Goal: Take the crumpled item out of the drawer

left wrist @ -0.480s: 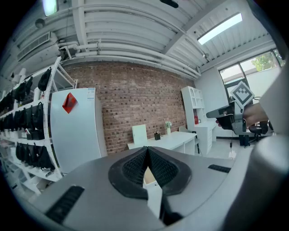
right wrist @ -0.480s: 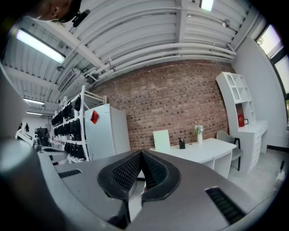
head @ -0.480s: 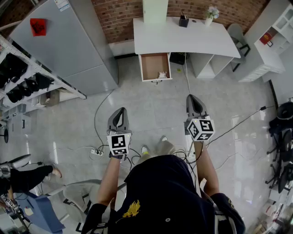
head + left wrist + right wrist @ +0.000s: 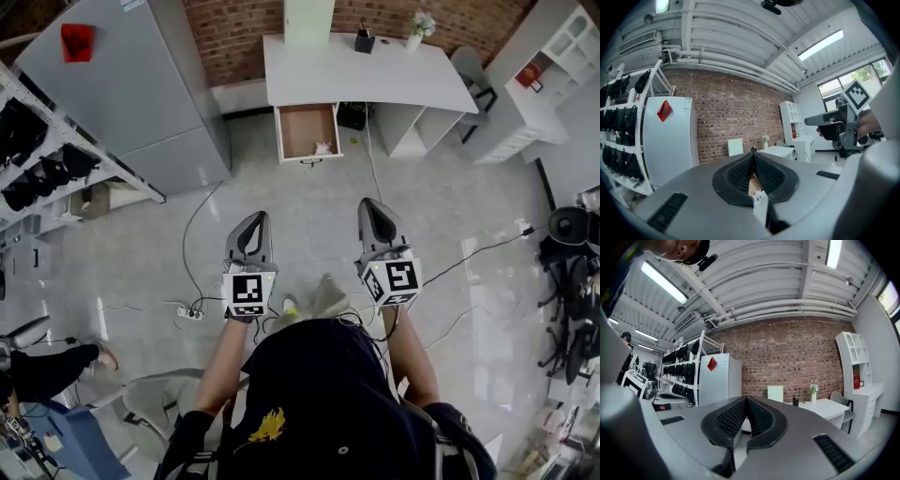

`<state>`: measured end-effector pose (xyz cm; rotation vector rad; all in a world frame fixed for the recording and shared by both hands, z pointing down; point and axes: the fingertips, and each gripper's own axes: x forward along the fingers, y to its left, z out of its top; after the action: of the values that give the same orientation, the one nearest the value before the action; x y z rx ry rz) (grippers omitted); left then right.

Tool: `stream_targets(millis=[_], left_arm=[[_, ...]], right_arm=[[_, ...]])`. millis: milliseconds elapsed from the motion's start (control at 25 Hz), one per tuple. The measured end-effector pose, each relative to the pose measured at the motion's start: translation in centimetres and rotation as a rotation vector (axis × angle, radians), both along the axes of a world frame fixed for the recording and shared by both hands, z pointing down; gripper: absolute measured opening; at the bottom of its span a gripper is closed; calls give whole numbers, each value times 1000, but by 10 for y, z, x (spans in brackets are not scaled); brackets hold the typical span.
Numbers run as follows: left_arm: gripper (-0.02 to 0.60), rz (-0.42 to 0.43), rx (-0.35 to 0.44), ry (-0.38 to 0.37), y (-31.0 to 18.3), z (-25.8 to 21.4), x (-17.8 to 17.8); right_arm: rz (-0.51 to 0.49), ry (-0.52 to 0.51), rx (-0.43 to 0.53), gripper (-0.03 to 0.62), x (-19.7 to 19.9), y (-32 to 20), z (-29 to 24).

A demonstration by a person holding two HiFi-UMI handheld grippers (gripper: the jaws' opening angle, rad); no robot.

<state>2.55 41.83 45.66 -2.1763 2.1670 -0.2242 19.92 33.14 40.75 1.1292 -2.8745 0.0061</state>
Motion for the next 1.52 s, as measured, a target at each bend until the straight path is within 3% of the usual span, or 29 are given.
stream_targets(millis=[120, 320, 480, 720, 920, 1200, 1360, 1520], left_arm=[[17, 31, 8, -46, 6, -5, 4], [17, 26, 0, -12, -5, -5, 8], [17, 26, -37, -19, -11, 3, 13], [17, -15, -119, -38, -37, -17, 8], [17, -31, -80, -155, -77, -46, 9], [17, -43, -63, -164, -144, -56, 47], [17, -100, -73, -101, -167, -57, 52], [17, -108, -83, -85, -182, -54, 61]], right_arm=[[0, 1, 3, 26, -5, 2, -3], [10, 21, 19, 26, 9, -5, -7], [62, 34, 54, 26, 36, -21, -9], [84, 22, -10, 26, 68, -55, -8], [110, -16, -21, 27, 88, -103, -1], [72, -48, -32, 26, 111, -169, 4], [34, -56, -57, 27, 109, -194, 17], [3, -50, -94, 26, 105, -211, 29]])
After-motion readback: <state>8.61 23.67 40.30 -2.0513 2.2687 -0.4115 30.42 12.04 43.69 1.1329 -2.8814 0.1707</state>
